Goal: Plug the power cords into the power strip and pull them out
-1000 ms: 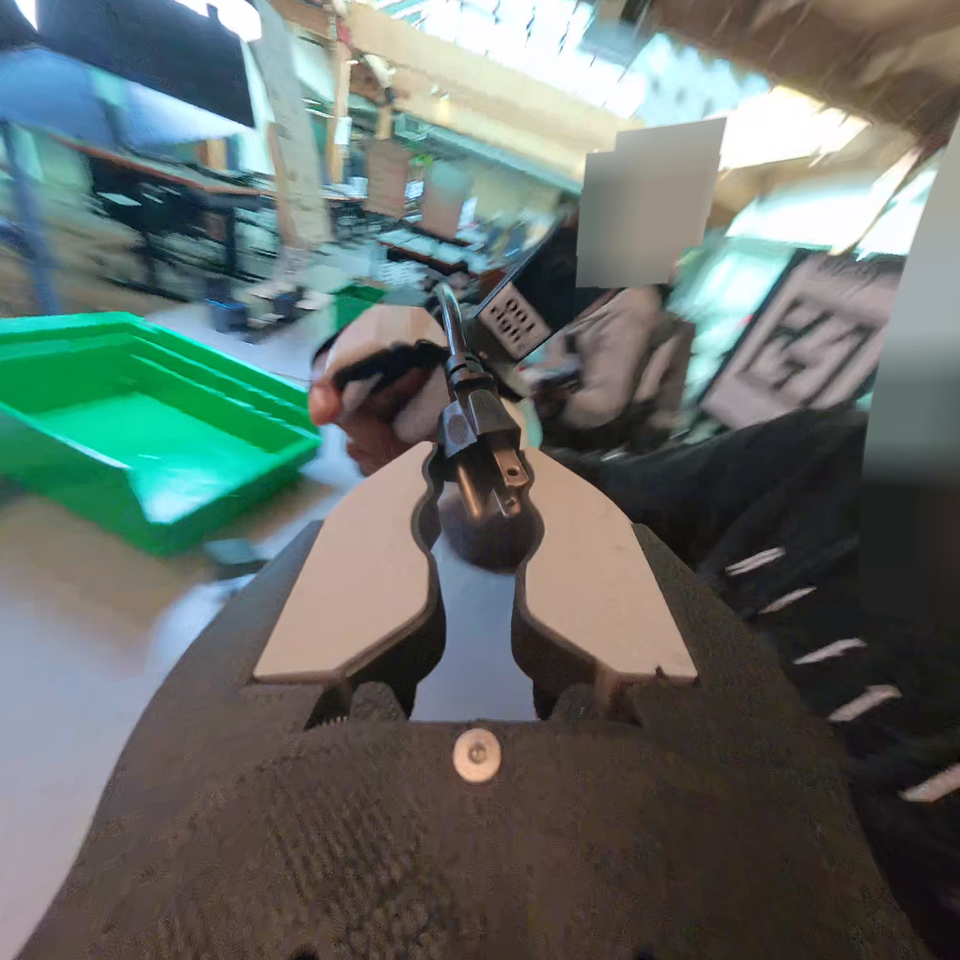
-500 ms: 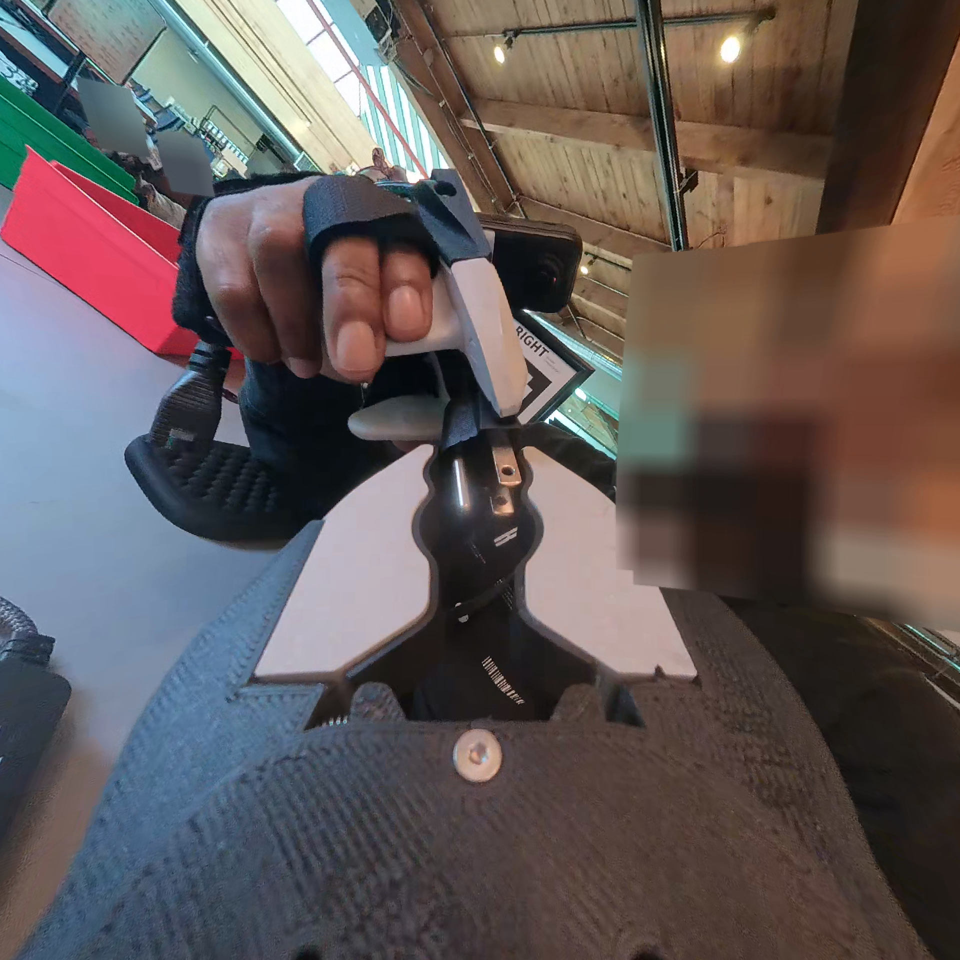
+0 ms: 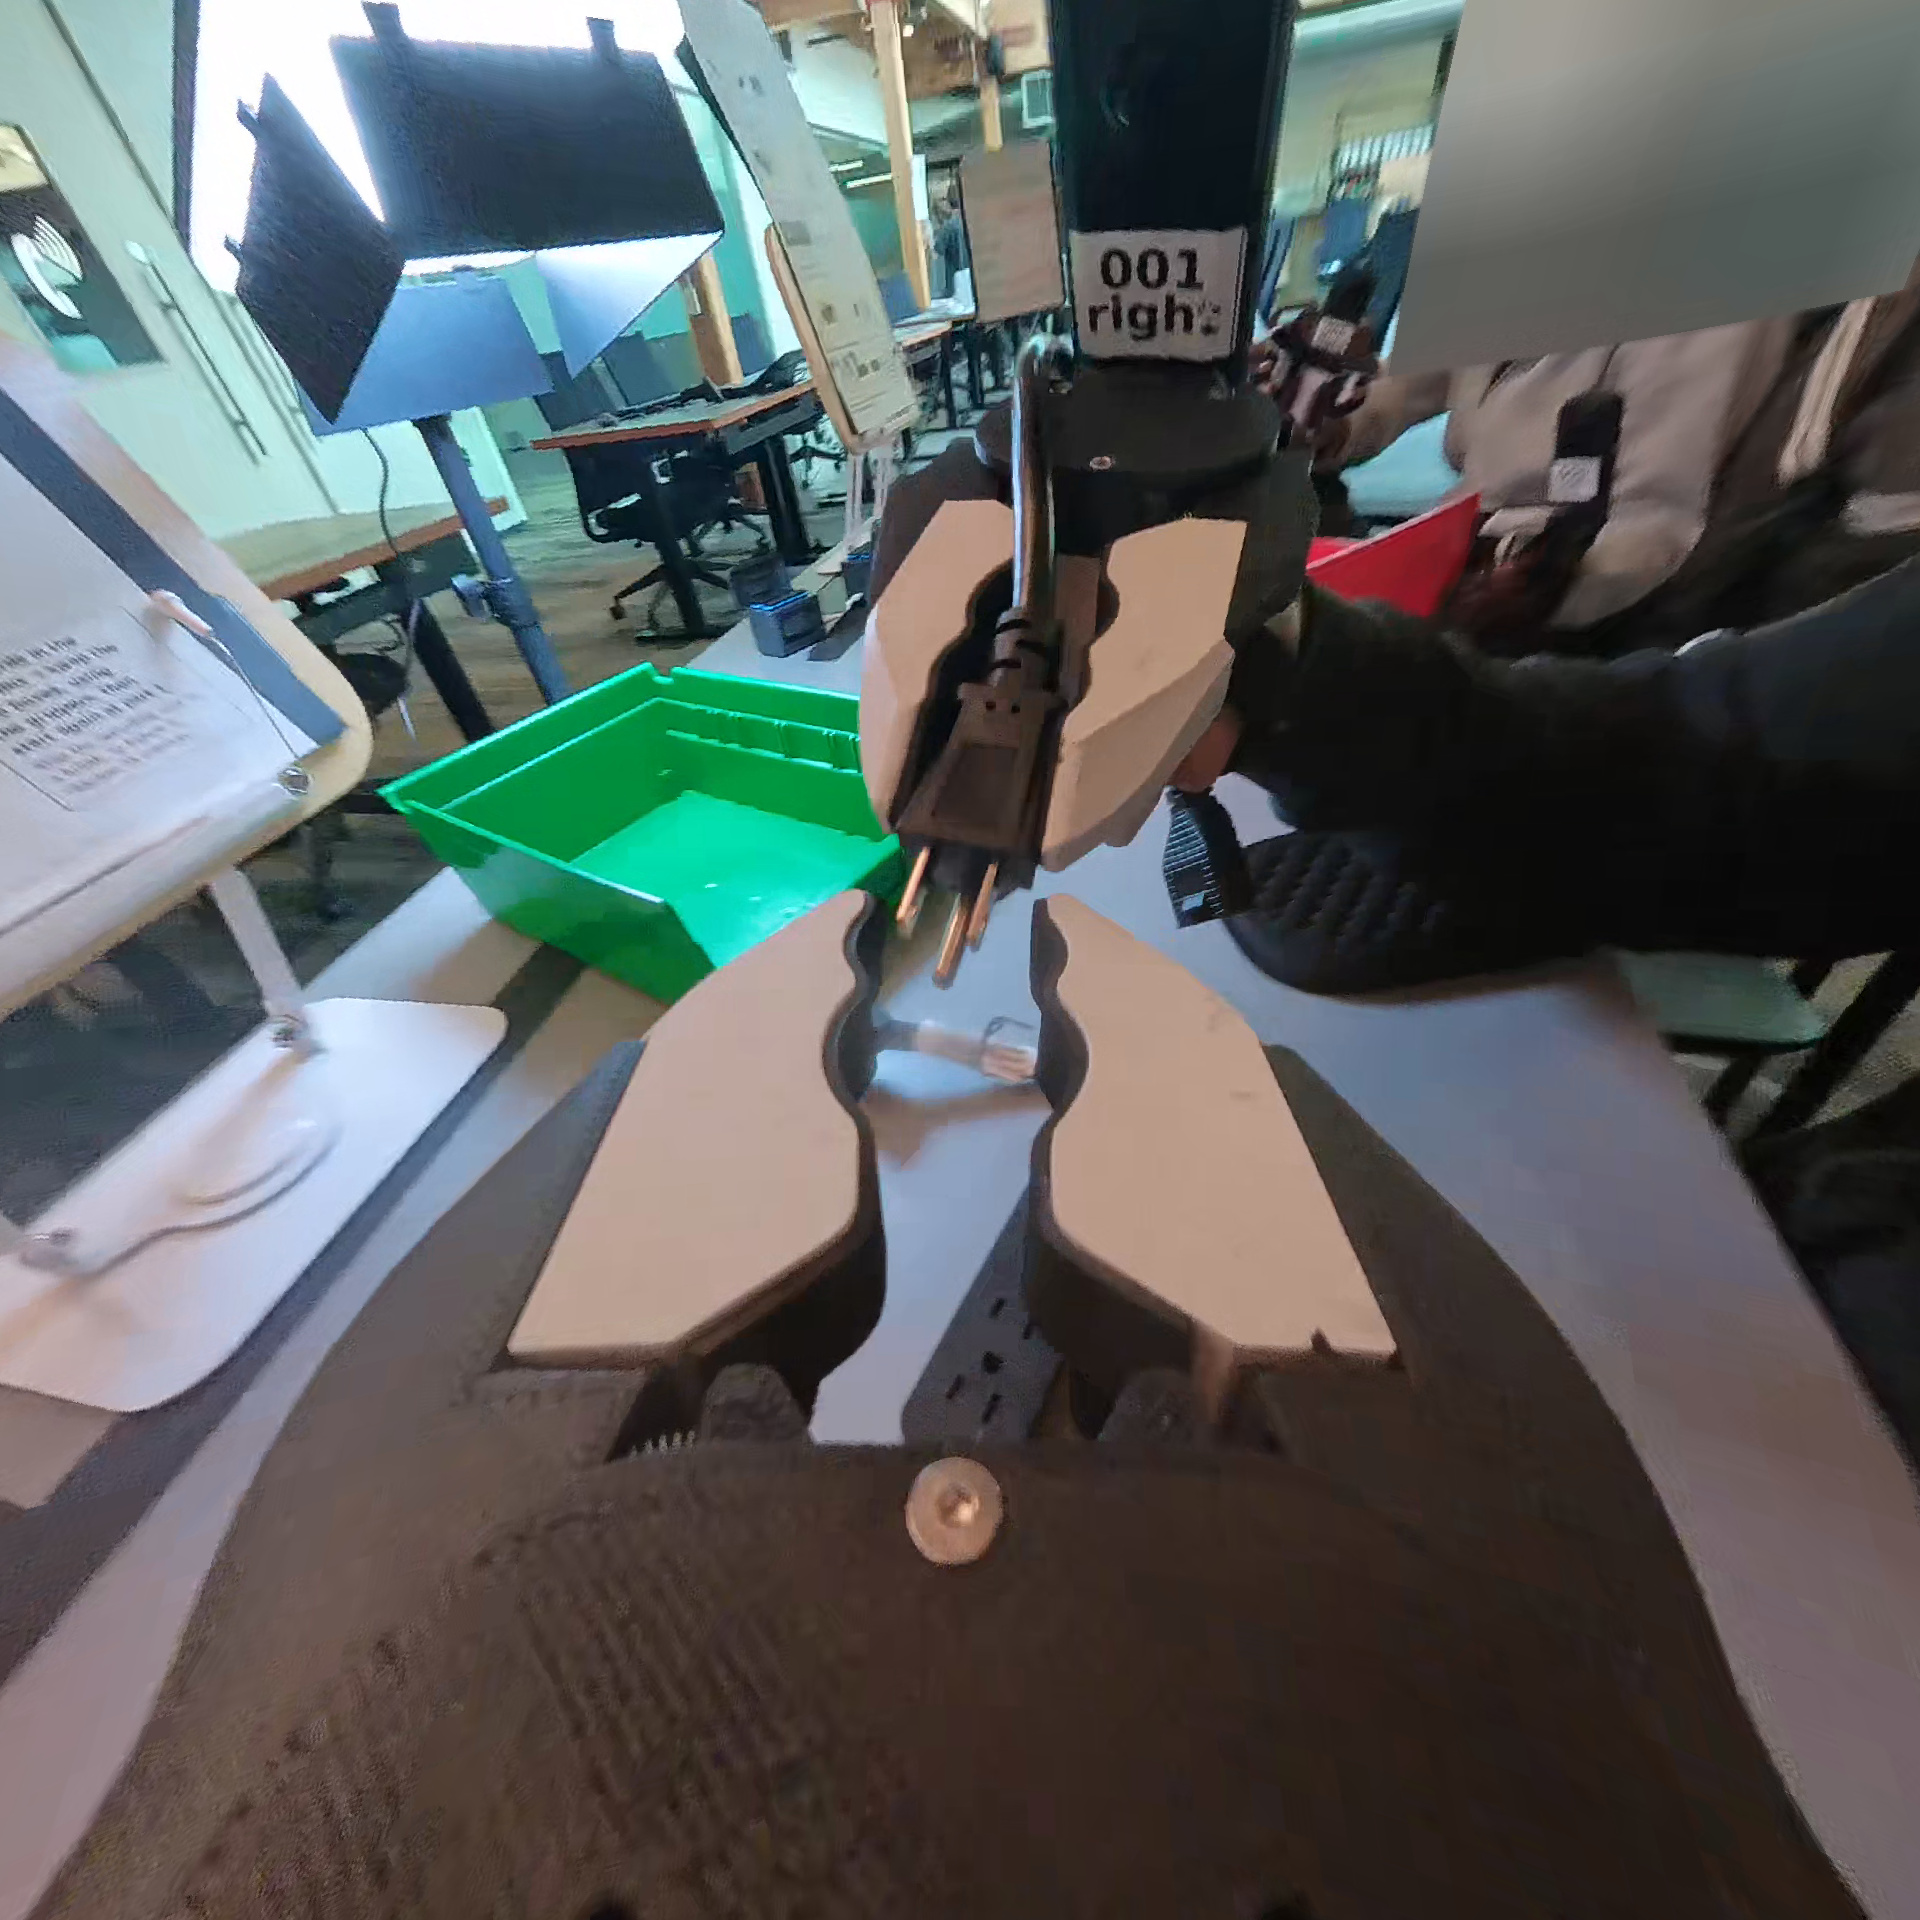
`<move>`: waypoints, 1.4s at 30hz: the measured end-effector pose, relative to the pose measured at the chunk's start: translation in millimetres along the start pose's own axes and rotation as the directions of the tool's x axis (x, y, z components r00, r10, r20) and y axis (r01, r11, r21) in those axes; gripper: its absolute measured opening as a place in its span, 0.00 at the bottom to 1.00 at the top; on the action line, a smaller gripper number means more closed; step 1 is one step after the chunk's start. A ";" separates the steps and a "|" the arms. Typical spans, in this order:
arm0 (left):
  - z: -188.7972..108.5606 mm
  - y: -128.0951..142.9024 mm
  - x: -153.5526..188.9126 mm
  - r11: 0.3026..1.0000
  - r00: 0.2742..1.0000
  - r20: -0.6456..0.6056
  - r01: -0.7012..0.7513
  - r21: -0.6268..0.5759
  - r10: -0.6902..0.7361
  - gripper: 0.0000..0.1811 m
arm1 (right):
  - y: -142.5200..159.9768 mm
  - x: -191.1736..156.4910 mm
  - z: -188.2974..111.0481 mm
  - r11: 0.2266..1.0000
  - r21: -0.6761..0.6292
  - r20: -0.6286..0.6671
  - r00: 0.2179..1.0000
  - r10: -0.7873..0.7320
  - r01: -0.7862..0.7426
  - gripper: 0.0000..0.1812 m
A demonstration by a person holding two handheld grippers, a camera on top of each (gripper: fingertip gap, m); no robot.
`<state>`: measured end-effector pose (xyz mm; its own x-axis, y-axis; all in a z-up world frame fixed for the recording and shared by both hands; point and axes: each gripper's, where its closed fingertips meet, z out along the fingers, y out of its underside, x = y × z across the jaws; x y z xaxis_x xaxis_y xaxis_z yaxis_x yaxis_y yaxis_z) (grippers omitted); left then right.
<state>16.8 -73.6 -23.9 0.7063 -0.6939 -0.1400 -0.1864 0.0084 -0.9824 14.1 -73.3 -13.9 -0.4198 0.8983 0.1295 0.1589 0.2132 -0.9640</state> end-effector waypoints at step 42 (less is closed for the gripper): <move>0.3 33.7 0.3 0.984 0.977 -0.133 0.157 -0.087 -0.167 0.09 | 25.5 1.6 4.8 0.994 -0.096 0.059 0.997 0.049 -0.043 0.14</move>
<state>11.0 -73.3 -57.1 0.6302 -0.7752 0.0441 -0.1324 -0.1633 -0.9777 13.3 -68.3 -39.4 -0.4635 0.8834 0.0685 0.2618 0.2103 -0.9419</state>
